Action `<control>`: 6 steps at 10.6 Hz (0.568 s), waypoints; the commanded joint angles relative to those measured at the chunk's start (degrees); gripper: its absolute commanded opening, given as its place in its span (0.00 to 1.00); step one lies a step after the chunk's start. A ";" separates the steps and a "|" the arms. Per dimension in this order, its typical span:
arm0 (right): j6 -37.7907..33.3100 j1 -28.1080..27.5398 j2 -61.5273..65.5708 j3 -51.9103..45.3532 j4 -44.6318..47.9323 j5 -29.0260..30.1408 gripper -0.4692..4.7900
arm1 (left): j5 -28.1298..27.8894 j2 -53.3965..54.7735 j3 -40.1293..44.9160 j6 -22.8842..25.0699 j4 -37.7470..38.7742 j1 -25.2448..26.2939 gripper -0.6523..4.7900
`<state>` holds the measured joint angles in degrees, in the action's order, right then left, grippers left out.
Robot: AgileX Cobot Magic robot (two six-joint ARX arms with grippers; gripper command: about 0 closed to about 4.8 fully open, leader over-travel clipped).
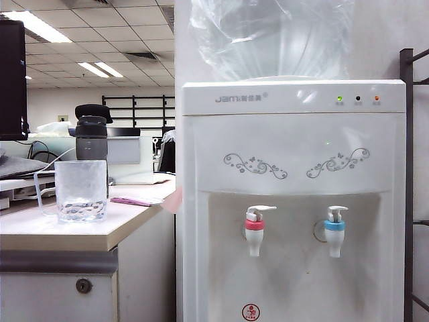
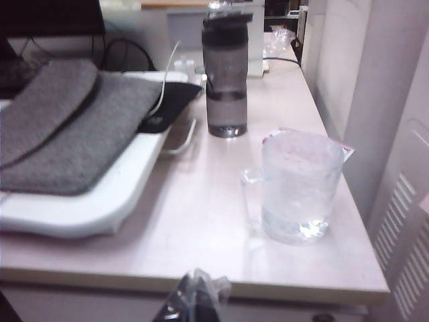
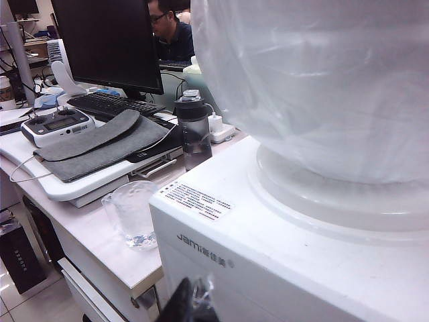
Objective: Pick up the plastic mug from the left desk, go to the hot water outlet of the water dispenser, press the vertical switch to get some water, then put the mug back on the desk.
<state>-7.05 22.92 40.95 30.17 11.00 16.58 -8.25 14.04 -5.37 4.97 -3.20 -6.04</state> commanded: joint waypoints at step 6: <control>-0.24 0.00 -0.13 0.09 0.76 0.07 0.08 | 6.99 -13.90 4.92 -8.50 9.57 3.96 0.11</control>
<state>-7.05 22.92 40.95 30.17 11.03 16.58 -1.54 0.21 -0.47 -3.51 6.68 -2.00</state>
